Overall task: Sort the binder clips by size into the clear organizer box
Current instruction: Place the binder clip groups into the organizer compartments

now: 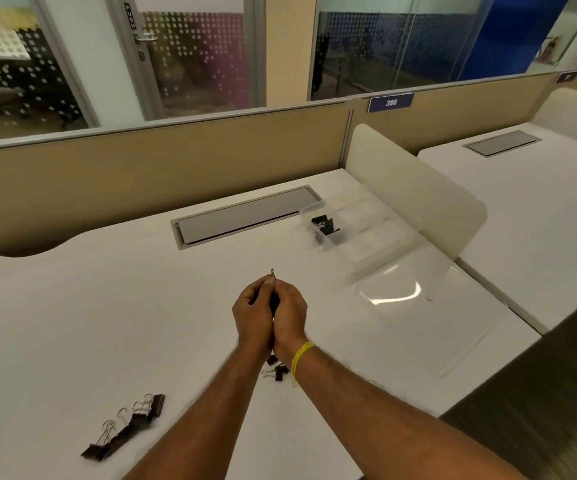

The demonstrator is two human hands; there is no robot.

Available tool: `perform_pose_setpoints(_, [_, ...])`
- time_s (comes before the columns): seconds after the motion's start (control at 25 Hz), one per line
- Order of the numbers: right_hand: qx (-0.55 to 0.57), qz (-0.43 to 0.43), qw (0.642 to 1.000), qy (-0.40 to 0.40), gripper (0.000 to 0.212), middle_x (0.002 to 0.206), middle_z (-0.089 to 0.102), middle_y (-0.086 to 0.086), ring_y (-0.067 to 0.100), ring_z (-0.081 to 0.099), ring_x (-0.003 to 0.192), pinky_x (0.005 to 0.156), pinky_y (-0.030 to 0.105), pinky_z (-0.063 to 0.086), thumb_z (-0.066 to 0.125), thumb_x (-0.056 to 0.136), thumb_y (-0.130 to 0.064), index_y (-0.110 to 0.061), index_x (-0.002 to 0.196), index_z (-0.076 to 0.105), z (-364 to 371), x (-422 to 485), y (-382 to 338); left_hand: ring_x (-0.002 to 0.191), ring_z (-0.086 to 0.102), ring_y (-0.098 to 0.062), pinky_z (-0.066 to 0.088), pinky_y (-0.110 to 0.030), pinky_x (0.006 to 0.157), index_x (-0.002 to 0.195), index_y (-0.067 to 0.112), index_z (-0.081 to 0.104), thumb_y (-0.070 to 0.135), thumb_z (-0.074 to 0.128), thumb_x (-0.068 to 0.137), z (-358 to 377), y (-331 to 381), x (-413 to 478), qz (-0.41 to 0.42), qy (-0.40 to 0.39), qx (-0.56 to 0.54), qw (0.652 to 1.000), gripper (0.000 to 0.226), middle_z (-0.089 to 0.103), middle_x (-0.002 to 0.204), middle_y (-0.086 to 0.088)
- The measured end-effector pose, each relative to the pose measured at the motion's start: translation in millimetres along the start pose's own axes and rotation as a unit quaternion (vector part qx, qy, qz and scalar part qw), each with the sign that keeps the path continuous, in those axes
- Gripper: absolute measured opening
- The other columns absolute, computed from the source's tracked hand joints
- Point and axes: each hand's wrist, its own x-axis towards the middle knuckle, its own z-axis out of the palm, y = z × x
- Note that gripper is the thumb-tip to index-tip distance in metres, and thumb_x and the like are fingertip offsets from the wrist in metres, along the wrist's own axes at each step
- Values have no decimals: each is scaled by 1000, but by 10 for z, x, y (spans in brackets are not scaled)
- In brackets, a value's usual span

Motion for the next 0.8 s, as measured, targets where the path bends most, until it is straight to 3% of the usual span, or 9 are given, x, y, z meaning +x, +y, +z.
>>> perform_pose_setpoints(0.16, [18, -8, 1000, 20, 26, 95, 73, 9, 21, 69, 93, 85, 35, 56, 52, 95, -21, -16, 84, 75, -292, 323, -328, 97, 71, -20, 57, -33, 84, 108, 11, 72, 19, 58, 95, 536, -116, 87, -28, -11, -1, 1000, 20, 74, 103, -7])
perform_pose_setpoints(0.28, [9, -32, 999, 16, 30, 91, 74, 3, 16, 70, 91, 80, 28, 55, 48, 98, -20, -20, 84, 75, -499, 604, -488, 92, 71, -19, 56, -26, 73, 104, 9, 72, 32, 53, 98, 924, -152, 154, -39, -29, -9, 999, 30, 75, 98, -7])
perform_pose_setpoints(0.44, [-64, -84, 994, 20, 22, 94, 73, -3, 13, 69, 94, 90, 33, 56, 51, 97, -29, -27, 91, 72, -691, 999, -684, 85, 71, -12, 53, -22, 72, 96, 14, 72, 46, 42, 99, 1401, -206, 329, -70, -54, -9, 996, 43, 75, 90, -2])
perform_pose_setpoints(0.64, [-83, -73, 993, 39, 17, 100, 73, -4, 13, 69, 96, 90, 35, 57, 59, 91, -28, -26, 103, 71, -860, 1627, -928, 97, 68, -20, 53, -30, 82, 108, 11, 69, 36, 48, 98, 1945, -301, 660, -100, -55, 1, 993, 34, 73, 102, -9])
perform_pose_setpoints(0.8, [-70, -42, 995, 64, 14, 88, 73, 0, 18, 70, 87, 83, 36, 58, 59, 89, -21, -23, 83, 71, -900, 2147, -1216, 91, 69, -17, 54, -28, 77, 104, 9, 70, 30, 51, 97, 2406, -327, 1075, -91, -39, 50, 994, 29, 73, 101, -9])
